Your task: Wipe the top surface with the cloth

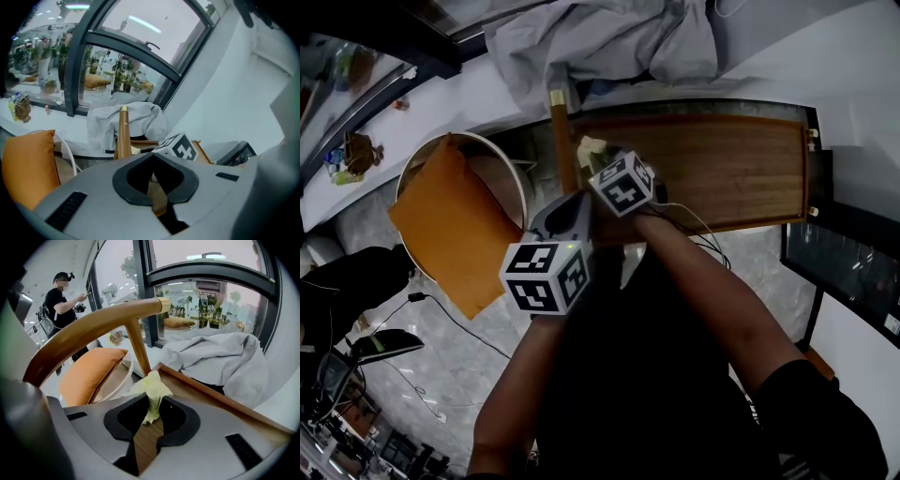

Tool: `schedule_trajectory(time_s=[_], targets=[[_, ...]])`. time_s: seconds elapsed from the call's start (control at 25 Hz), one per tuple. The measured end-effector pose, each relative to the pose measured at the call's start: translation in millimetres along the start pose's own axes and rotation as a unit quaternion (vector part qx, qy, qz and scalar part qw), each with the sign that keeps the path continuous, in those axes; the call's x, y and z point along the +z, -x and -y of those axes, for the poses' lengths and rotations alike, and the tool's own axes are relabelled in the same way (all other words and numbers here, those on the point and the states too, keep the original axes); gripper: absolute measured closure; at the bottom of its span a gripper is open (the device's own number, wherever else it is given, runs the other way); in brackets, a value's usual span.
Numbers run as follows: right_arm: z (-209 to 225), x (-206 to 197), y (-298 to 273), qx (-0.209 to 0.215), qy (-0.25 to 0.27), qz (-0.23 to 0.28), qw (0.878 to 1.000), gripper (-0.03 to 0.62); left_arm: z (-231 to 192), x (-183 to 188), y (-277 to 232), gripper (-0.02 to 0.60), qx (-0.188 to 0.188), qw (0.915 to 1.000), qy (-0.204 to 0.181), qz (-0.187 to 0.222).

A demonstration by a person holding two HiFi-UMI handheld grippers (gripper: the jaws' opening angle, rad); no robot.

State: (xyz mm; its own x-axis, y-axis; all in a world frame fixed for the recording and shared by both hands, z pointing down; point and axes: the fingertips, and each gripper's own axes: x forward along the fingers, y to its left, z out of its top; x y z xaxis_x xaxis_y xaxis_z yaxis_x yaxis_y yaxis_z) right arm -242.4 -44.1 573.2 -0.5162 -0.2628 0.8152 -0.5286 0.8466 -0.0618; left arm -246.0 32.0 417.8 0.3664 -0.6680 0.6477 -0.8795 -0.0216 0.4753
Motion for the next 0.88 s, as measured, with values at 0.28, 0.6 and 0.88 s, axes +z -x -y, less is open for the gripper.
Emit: schedule_trajectory(time_s=[0.28, 0.6, 0.88], targets=[[22, -13, 11, 0.004, 0.006, -0.001, 1.000, 0.511, 21, -2, -15, 0.569, 0.002, 0.9999, -0.003, -0.011], [61, -47, 36, -0.001, -0.015, -0.008, 1.000, 0.511, 54, -18, -43, 0.569, 0.005, 0.9994, -0.014, -0.032], [108, -82, 64, -0.020, -0.019, -0.013, 1.000, 0.511, 87, -21, -73, 0.569, -0.001, 0.9989, -0.025, -0.040]])
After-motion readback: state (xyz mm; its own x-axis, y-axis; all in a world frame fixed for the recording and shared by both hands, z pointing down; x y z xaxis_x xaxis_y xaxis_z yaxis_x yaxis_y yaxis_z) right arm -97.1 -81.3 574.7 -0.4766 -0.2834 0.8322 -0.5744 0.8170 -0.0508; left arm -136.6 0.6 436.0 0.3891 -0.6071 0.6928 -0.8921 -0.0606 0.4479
